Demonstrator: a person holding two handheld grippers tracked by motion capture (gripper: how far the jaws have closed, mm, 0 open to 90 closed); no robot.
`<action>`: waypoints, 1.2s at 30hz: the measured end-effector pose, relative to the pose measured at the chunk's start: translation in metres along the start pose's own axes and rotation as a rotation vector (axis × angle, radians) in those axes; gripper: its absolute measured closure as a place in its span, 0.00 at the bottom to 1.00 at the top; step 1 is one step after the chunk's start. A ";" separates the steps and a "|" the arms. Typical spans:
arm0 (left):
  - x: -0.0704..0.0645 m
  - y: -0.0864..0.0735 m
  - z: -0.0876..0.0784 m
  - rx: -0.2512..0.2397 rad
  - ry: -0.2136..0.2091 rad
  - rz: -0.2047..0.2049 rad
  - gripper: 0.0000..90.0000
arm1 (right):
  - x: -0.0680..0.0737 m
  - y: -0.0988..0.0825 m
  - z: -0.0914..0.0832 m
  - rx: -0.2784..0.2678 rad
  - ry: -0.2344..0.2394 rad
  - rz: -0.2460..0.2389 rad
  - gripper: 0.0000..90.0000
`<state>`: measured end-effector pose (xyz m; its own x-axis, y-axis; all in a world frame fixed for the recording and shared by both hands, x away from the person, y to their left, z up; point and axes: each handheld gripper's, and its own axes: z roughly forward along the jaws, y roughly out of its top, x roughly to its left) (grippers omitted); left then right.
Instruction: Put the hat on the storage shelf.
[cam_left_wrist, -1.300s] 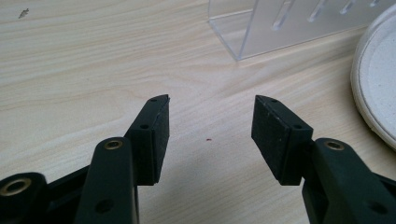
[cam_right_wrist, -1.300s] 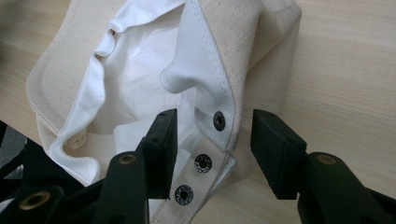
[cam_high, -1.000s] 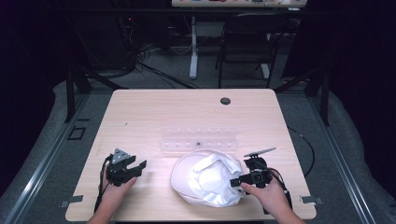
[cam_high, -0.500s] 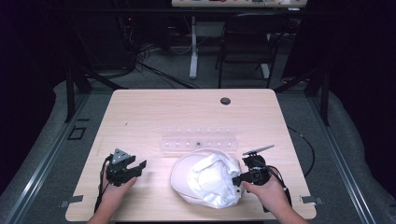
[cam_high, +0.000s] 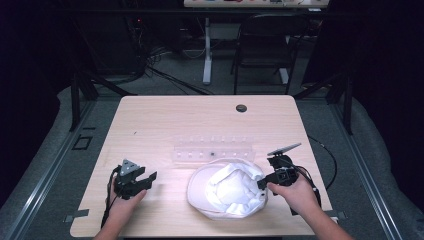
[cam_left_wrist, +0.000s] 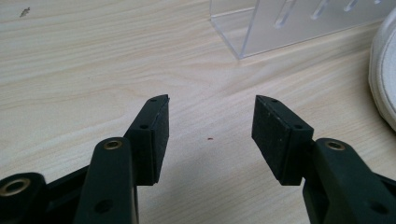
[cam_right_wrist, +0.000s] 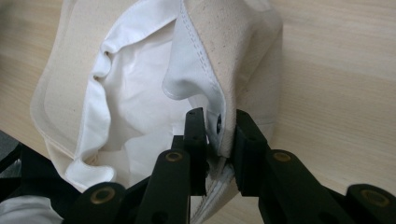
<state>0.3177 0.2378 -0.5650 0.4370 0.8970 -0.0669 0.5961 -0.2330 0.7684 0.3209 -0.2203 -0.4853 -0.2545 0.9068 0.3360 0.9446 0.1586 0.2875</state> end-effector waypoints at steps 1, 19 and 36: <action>0.000 0.000 0.000 0.001 0.000 0.000 0.52 | -0.001 0.002 -0.002 0.005 0.000 0.004 0.87; 0.000 0.000 0.001 0.005 -0.002 0.003 0.52 | 0.010 0.027 -0.031 0.040 -0.054 0.004 0.91; -0.001 0.000 0.001 0.013 -0.003 0.010 0.52 | 0.021 0.049 -0.060 0.094 -0.161 0.006 0.91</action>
<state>0.3177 0.2364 -0.5659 0.4451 0.8934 -0.0610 0.6000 -0.2470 0.7609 0.3496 -0.2168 -0.4108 -0.2193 0.9575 0.1876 0.9632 0.1818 0.1981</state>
